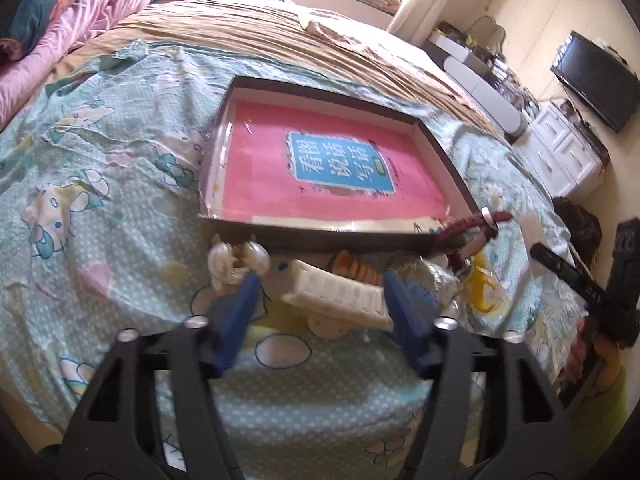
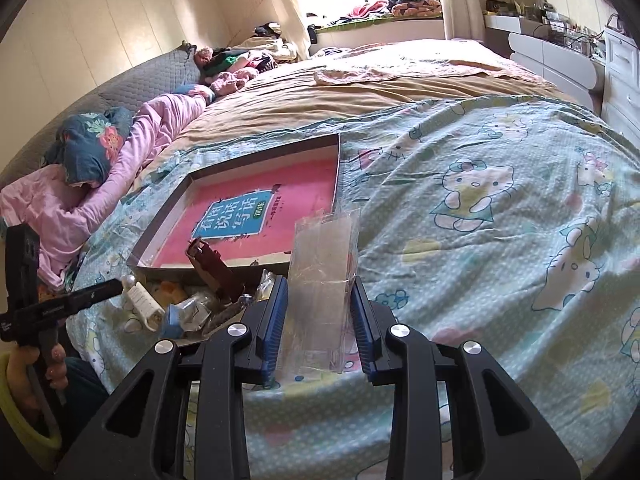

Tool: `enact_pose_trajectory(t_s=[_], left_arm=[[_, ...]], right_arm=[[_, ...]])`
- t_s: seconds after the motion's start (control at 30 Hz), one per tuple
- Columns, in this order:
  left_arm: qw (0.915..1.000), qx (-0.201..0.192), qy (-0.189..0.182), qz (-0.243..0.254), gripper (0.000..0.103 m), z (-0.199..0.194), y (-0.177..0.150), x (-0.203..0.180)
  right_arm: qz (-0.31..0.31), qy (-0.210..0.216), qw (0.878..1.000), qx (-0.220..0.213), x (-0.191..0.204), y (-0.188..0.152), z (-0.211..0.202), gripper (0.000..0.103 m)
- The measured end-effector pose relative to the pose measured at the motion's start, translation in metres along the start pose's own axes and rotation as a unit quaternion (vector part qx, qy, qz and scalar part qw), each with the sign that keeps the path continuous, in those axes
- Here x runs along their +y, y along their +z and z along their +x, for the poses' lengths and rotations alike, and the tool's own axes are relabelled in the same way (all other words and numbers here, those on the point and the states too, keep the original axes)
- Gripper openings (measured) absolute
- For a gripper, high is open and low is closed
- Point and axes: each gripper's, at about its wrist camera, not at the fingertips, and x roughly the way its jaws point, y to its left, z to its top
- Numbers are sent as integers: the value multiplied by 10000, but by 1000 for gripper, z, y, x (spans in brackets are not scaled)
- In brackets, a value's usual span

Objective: Organize jewelry
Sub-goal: 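Place the hair clip in the pink tray with left tool while right tool drops the sleeve there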

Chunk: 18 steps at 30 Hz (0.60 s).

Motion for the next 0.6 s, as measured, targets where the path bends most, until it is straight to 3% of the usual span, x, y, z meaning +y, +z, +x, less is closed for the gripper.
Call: enact_pose_trajectory(t_s=[0.07,0.17,0.37,0.47,0.6], left_arm=[[9998,129,-35,175,65,6,-3,-7],[9986,233,216,418,80,19,-7,-16],[9969,458,351,535,81,41,-7,-21],[9967,401,385,588,67,42,-5,-22],[9975,226,260,615,67,29,1,-27]], right_arm=[[20,11,10000,6,-1,1,1,30],[25,26,10000,5,0,2,2,30],[0,62,10000,-44,1,7,4,30],[-51,91,9999,-68,3,12,6,30],[-177,159,9996,-127,8,25,10,30]])
